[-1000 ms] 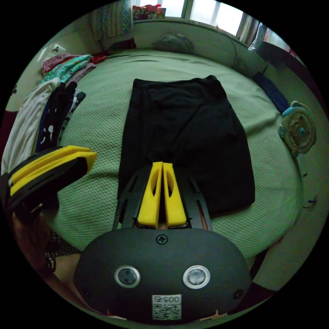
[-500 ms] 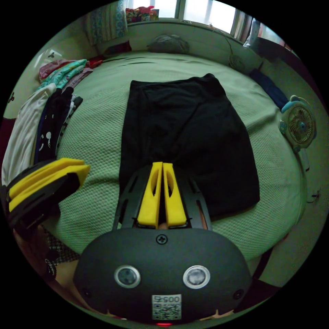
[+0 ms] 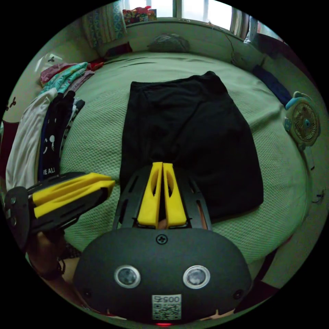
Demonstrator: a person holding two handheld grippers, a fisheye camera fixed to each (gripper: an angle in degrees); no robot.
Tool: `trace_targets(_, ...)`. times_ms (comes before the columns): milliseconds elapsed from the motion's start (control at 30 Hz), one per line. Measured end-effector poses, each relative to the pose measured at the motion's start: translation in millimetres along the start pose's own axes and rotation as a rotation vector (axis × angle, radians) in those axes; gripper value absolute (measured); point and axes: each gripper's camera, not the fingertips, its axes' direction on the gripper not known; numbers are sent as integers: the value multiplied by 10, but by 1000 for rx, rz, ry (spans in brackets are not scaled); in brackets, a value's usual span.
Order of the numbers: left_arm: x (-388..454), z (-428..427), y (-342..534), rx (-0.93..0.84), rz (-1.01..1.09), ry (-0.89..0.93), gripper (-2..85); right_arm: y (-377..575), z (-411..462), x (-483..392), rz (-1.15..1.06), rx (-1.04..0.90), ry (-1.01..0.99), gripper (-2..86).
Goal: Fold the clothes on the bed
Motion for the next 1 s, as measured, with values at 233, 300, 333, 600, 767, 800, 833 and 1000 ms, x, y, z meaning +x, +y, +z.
trace_targets(233,292,52,-85,-6,71,-61,56,89,1,131,-54,43,-17,-11)
trace_targets(300,343,55,-104,-3,81,-80,57,111,0,218,-28,50,-60,-10)
trace_targets(333,375,54,-115,0,87,-87,57,114,-2,240,-22,50,-67,-9)
trace_targets(600,538,30,-174,25,111,-74,57,145,-25,473,-24,55,-126,16)
trace_targets(767,659,-3,-189,56,137,-113,44,130,-122,588,-25,97,-91,82)
trace_targets(800,665,-7,-189,59,138,-116,46,121,-167,623,-36,114,-91,99)
trace_targets(833,674,-6,-189,59,146,-110,51,117,-192,646,-38,125,-93,102)
trace_targets(1000,603,24,-206,47,124,-146,62,75,-295,928,21,147,-183,108)
